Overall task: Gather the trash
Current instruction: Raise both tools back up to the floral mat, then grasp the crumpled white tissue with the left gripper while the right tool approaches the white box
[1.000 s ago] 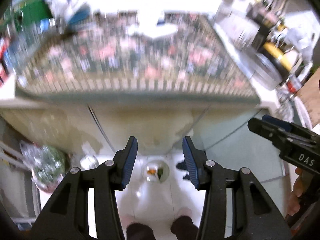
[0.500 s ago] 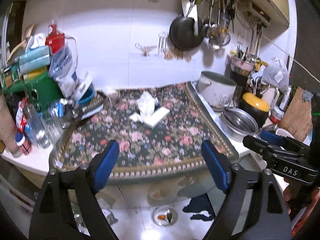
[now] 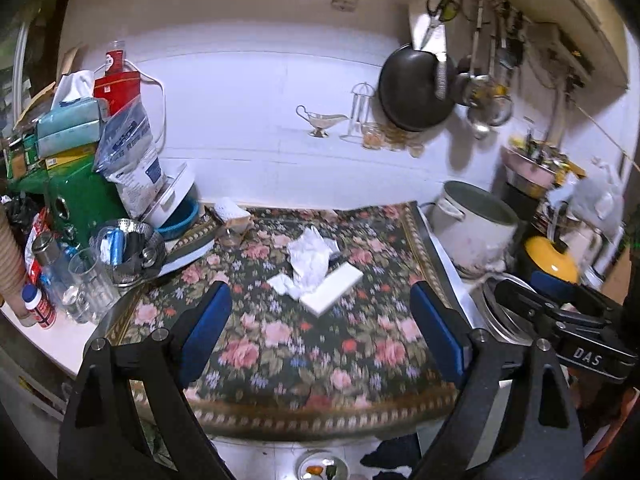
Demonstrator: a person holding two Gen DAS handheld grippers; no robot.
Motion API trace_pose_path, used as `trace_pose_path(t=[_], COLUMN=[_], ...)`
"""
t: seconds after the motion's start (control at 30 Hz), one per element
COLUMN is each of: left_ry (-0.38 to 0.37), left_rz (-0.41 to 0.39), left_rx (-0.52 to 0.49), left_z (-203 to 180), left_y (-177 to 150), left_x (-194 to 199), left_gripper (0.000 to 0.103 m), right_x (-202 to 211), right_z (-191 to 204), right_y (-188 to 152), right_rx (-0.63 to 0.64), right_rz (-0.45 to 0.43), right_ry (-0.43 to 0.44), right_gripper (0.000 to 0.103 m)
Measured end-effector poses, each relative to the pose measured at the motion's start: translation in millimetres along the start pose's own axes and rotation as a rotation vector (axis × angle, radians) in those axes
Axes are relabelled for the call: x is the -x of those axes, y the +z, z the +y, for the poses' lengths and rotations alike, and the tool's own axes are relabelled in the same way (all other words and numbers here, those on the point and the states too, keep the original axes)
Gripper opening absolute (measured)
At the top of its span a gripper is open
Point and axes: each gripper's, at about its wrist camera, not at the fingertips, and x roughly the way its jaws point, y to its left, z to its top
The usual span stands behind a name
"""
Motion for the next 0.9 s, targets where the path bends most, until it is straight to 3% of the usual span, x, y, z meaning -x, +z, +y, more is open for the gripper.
trace_pose_path(t=[0.27,0.53,0.9], left_ry=[0.087,0.108,0.037], left_rz=[0.02,0.105,0.229], left_rx=[0.067,0.087,0.005], left_z=[-18,1,68], left_y=[23,33,56], left_x=[-71,-141,-227], left_gripper=[0.091,0.091,0.091], right_x=[-64,-137,-265], right_z=[-36,-55,-29], right_y=[34,41,17], right_rx=[0.078,0.041,-0.072], right_rz=[0.051,0.16,0.37], right_ry=[0.078,0.08,-0.004], right_gripper=[0.082,0.082,0.082])
